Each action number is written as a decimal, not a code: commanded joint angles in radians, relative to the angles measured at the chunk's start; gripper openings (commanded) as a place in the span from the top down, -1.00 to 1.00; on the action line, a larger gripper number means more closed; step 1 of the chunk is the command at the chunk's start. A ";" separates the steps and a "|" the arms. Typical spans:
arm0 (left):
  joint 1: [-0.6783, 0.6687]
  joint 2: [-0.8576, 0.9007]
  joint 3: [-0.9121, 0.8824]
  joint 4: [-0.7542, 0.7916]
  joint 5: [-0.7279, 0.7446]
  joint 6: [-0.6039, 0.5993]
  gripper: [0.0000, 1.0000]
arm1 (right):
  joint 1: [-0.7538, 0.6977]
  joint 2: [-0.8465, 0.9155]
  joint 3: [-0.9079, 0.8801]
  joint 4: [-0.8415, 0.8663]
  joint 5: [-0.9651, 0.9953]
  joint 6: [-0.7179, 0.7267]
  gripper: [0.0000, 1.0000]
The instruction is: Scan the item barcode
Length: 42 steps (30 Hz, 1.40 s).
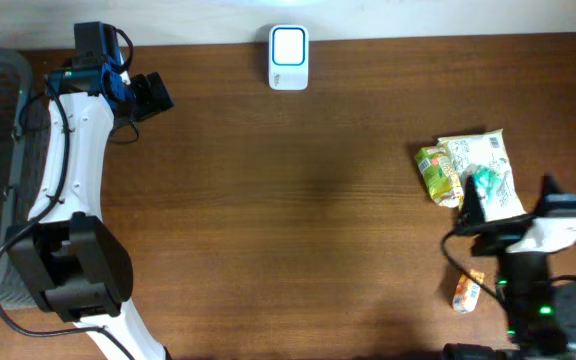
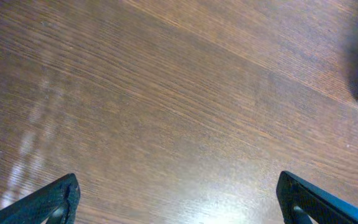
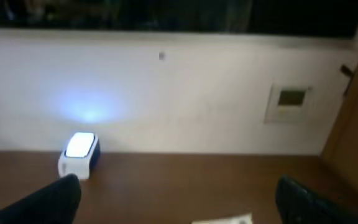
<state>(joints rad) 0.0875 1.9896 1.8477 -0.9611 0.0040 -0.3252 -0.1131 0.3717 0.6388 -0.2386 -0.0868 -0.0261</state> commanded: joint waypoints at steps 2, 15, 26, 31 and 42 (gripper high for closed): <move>0.007 -0.026 0.015 0.001 -0.003 0.005 -0.98 | 0.065 -0.184 -0.397 0.280 0.013 0.009 -0.97; 0.007 -0.026 0.015 0.001 -0.003 0.005 -0.98 | 0.074 -0.367 -0.633 0.166 0.013 0.009 -0.97; 0.007 -0.026 0.015 0.001 -0.004 0.005 -0.99 | 0.074 -0.365 -0.633 0.166 0.013 0.009 -0.97; 0.007 -0.047 0.014 -0.008 -0.143 0.005 -0.98 | 0.074 -0.365 -0.633 0.166 0.013 0.009 -0.97; 0.007 -0.768 -0.643 0.530 -0.060 0.368 -0.99 | 0.074 -0.365 -0.633 0.166 0.013 0.009 -0.97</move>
<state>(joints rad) 0.0875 1.3602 1.4239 -0.5236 -0.1101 -0.0868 -0.0486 0.0139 0.0139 -0.0715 -0.0784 -0.0261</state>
